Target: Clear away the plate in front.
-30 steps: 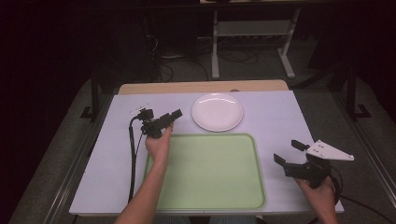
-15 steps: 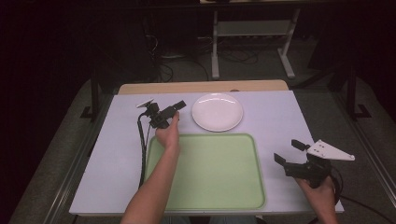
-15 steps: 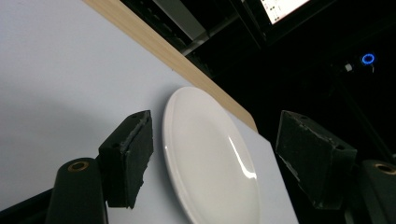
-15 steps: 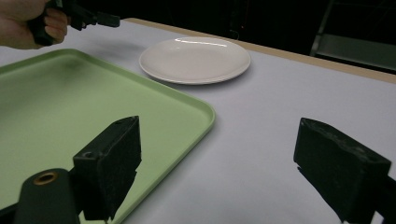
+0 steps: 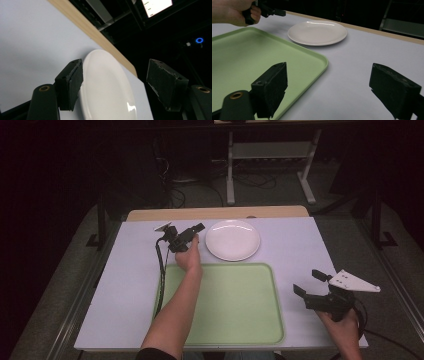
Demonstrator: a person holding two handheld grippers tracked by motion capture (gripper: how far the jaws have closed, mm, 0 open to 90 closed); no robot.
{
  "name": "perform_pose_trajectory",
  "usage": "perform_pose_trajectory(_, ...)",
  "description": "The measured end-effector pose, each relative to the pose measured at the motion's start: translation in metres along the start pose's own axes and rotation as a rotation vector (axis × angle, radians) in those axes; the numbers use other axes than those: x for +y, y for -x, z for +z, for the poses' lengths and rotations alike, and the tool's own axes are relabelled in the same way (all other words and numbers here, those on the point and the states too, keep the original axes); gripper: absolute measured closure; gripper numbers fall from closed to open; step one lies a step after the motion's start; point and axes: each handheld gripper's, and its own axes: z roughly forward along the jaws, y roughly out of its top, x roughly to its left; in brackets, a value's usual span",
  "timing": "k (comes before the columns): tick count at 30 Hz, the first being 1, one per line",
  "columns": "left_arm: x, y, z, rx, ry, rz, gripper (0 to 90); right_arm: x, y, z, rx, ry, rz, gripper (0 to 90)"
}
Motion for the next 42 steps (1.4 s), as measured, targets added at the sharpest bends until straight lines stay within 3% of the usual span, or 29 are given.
perform_pose_trajectory(4, -0.001, -0.003, 0.002, 0.012, -0.006, -0.01, 29.5, 0.0, 0.0, 0.0, 0.002, 0.001, -0.001, 14.0)
perform_pose_trajectory(8, -0.002, -0.007, 0.005, -0.001, -0.008, -0.041, 30.8, 0.0, 0.0, -0.001, 0.001, 0.004, 0.002, 14.0)
perform_pose_trajectory(11, -0.004, -0.012, 0.008, -0.002, -0.018, -0.087, 30.9, 0.001, 0.0, -0.002, 0.003, 0.008, 0.0, 14.1)
perform_pose_trajectory(23, -0.016, -0.018, 0.019, 0.014, -0.039, -0.169, 36.5, 0.001, 0.0, -0.003, 0.007, 0.02, 0.001, 14.1)
perform_pose_trajectory(31, -0.02, -0.019, 0.021, 0.039, -0.048, -0.189, 39.3, 0.002, 0.0, -0.003, 0.007, 0.022, 0.003, 14.1)
perform_pose_trajectory(42, -0.021, -0.021, 0.022, 0.063, -0.056, -0.18, 42.9, 0.002, 0.001, -0.004, 0.008, 0.026, 0.003, 14.1)
